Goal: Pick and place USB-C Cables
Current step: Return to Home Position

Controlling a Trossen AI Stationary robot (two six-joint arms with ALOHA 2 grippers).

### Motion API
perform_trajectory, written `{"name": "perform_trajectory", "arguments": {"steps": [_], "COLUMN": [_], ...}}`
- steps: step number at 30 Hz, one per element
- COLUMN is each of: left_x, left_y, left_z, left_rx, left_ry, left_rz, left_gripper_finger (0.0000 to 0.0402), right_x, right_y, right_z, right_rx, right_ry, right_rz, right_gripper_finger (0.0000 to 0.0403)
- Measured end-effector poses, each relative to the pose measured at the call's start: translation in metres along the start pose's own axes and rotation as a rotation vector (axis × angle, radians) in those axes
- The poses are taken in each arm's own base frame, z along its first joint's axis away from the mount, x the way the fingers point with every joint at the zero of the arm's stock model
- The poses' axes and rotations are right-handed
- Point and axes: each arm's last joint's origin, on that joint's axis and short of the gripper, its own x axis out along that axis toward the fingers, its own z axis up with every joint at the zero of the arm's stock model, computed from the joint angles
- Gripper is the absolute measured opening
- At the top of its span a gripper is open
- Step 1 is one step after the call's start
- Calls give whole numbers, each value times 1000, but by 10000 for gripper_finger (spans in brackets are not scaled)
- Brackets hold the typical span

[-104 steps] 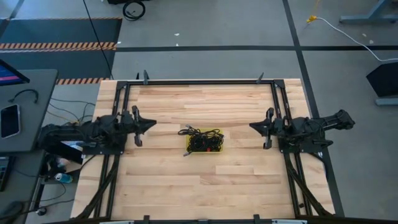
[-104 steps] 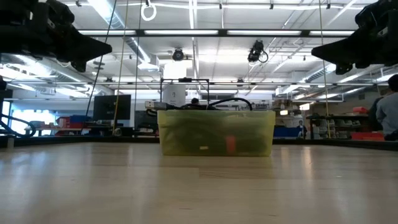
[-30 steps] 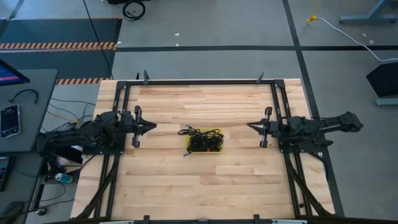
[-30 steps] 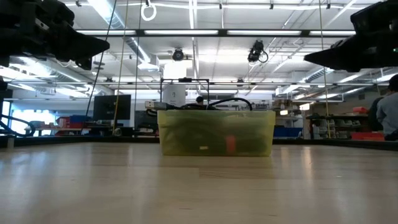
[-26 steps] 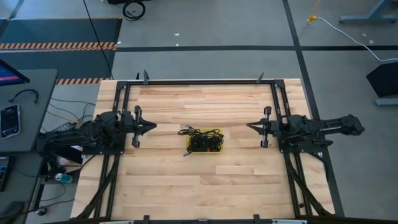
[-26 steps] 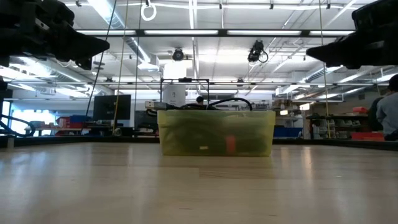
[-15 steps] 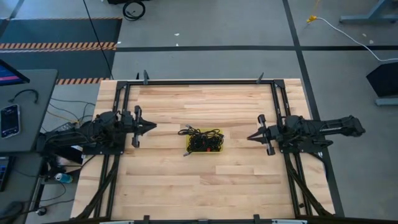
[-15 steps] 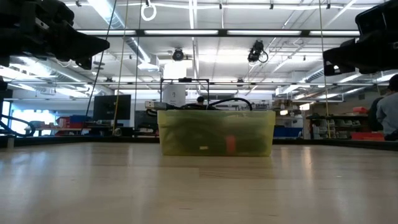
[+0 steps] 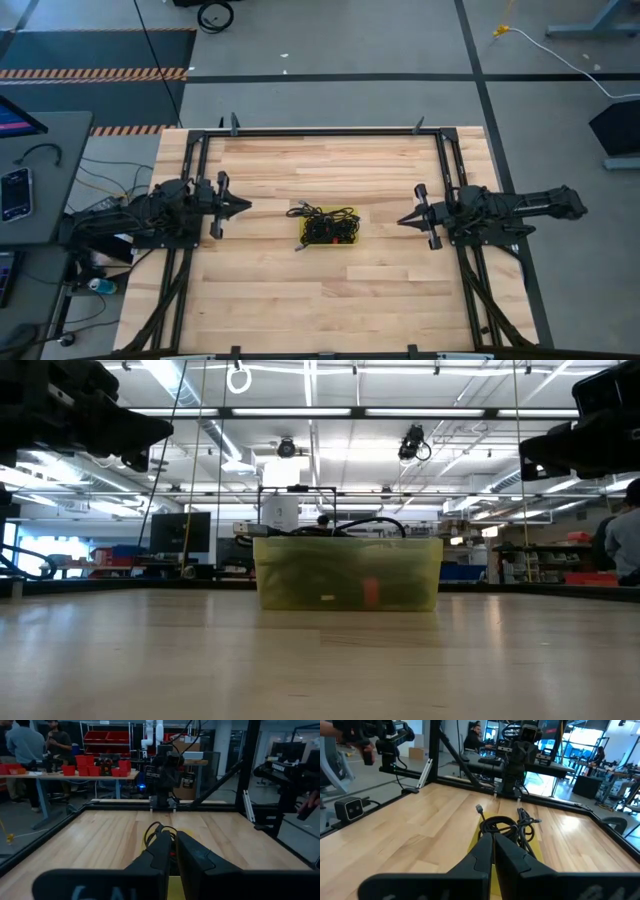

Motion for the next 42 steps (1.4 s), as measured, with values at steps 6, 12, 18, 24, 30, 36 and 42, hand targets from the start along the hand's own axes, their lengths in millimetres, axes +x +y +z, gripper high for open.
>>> {"name": "perform_trajectory", "arguments": {"steps": [6, 12, 18, 24, 30, 36, 42], "left_x": [0, 0, 0, 0, 0, 0, 0], "left_y": [0, 0, 0, 0, 0, 0, 0], "left_z": [0, 0, 0, 0, 0, 0, 0], "left_rx": [38, 47, 2, 4, 4, 4, 5], "left_ry": [1, 0, 0, 0, 0, 0, 0], "left_rz": [8, 9, 10, 11, 11, 11, 11], "left_gripper_finger": [36, 36, 36, 36, 36, 36, 36], "right_x": [0, 0, 0, 0, 0, 0, 0], "right_y": [0, 0, 0, 0, 0, 0, 0], "right_z": [0, 1, 1, 1, 1, 1, 1], "right_rx": [0, -1, -1, -1, -1, -1, 0], "right_ry": [0, -5, -5, -6, -6, -6, -6], "right_rz": [-3, -4, -4, -4, -5, -5, -5], "right_gripper_finger": [24, 24, 24, 24, 24, 24, 24]}}
